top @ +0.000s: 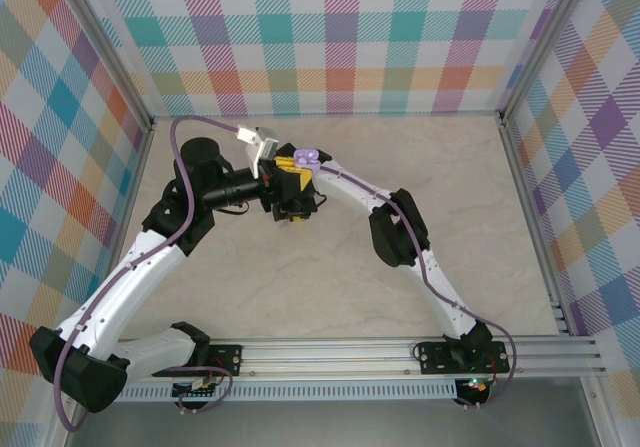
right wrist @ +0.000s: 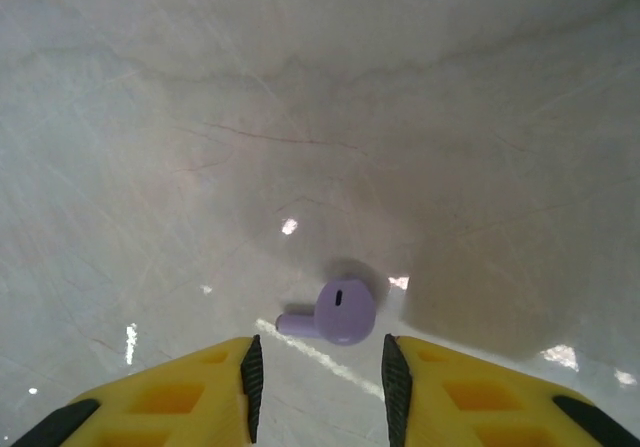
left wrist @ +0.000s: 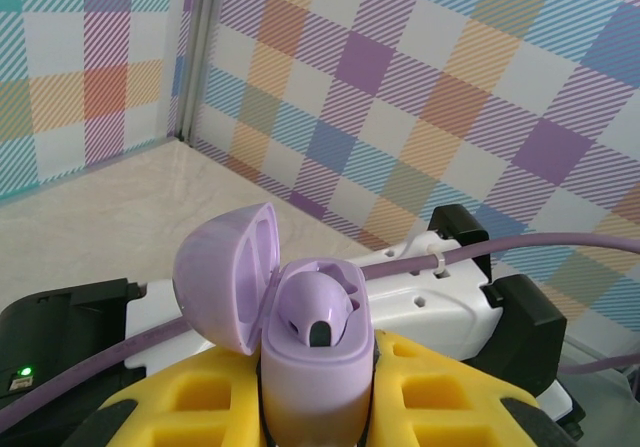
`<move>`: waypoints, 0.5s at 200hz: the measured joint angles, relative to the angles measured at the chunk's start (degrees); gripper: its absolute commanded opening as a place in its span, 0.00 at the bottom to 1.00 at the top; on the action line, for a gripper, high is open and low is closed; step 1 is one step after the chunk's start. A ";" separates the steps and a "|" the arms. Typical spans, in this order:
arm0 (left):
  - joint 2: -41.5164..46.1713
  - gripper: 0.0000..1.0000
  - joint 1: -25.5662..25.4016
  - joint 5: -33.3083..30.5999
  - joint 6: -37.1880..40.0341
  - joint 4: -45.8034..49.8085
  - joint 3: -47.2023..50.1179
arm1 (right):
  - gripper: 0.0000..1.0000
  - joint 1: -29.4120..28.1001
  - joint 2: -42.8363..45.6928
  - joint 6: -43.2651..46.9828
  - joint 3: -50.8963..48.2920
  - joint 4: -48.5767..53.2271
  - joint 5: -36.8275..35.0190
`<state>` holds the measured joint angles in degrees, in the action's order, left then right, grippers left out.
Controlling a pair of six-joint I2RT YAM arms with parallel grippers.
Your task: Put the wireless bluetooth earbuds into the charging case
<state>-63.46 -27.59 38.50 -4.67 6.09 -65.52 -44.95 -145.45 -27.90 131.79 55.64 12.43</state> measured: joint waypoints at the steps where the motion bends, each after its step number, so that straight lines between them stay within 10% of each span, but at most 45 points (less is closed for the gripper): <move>1: 0.00 0.09 0.00 0.02 0.00 0.00 0.00 | 0.40 0.00 -0.07 0.00 0.11 0.04 -0.02; 100: 0.00 0.09 0.00 0.00 0.00 0.02 0.00 | 0.38 -1.51 -4.11 1.38 6.95 5.18 -6.67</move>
<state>-63.46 -27.59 38.50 -4.67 6.11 -65.52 -46.46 -149.56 -26.52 138.74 60.82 5.76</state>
